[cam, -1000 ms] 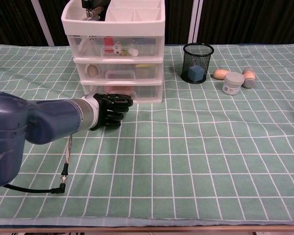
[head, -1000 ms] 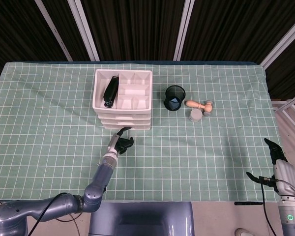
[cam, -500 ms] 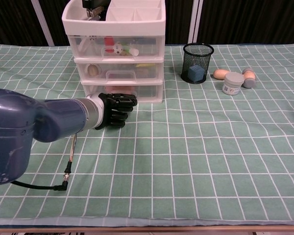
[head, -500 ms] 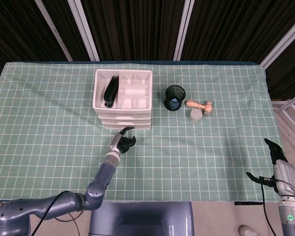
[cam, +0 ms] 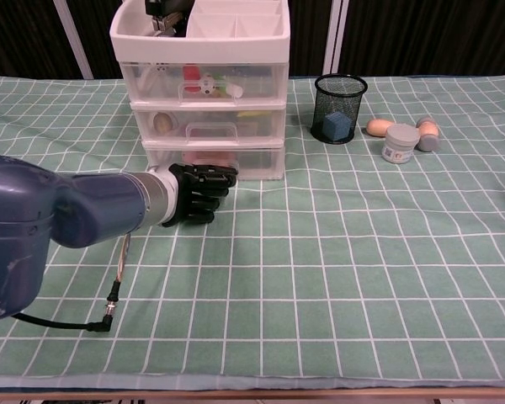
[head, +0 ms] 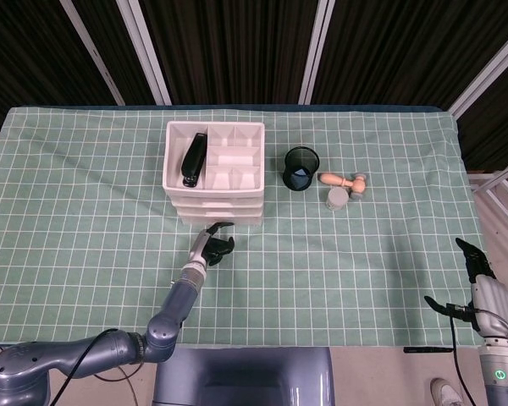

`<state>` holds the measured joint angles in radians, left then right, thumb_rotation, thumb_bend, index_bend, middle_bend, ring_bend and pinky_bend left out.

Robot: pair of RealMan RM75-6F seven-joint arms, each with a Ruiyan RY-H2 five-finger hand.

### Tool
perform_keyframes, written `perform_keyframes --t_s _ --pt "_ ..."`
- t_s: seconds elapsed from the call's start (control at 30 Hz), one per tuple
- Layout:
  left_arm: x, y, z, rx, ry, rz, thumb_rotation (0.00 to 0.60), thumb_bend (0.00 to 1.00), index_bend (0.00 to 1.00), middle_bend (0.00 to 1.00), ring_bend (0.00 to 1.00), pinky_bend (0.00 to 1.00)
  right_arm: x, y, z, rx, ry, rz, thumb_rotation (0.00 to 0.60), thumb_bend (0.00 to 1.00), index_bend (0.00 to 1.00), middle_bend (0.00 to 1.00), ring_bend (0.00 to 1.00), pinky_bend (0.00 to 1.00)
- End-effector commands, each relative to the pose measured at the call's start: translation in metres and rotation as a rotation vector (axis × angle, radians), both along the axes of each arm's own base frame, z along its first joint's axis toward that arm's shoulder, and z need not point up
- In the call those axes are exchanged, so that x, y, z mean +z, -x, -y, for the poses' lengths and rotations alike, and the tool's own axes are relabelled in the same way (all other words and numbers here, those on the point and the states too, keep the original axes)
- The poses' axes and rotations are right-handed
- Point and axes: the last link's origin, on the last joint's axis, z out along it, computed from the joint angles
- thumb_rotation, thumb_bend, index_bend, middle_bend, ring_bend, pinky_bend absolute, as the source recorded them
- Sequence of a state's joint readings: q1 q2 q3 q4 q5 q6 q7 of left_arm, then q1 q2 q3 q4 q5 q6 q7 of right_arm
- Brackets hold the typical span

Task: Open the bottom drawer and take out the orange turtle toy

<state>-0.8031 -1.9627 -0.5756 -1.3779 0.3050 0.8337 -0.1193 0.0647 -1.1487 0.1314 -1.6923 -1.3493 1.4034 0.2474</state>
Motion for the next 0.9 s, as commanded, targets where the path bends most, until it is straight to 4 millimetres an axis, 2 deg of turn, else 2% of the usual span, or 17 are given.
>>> perform_keyframes --t_s 0.03,0.6,0.73,0.9 --pt "0.001 0.002 0.005 -0.007 0.005 -0.005 0.600 0.56 0.29 1.00 1.00 1.00 0.000 0.000 0.000 0.000 0.000 0.000 0.600 0.13 0.00 0.10 0.00 0.18" --pt "0.005 0.014 0.030 -0.043 0.007 -0.033 0.600 0.56 0.29 1.00 1.00 1.00 0.000 0.000 0.000 0.000 0.002 0.002 0.600 0.13 0.00 0.10 0.00 0.18" --pt "0.008 0.015 0.033 -0.056 0.004 -0.037 0.600 0.55 0.24 1.00 1.00 1.00 0.000 0.000 0.000 0.000 0.003 0.002 0.600 0.13 0.00 0.10 0.00 0.18" --pt "0.012 0.017 0.035 -0.079 -0.006 -0.052 0.600 0.50 0.19 1.00 1.00 1.00 0.000 0.000 0.000 0.001 0.002 0.003 0.600 0.13 0.00 0.10 0.00 0.18"
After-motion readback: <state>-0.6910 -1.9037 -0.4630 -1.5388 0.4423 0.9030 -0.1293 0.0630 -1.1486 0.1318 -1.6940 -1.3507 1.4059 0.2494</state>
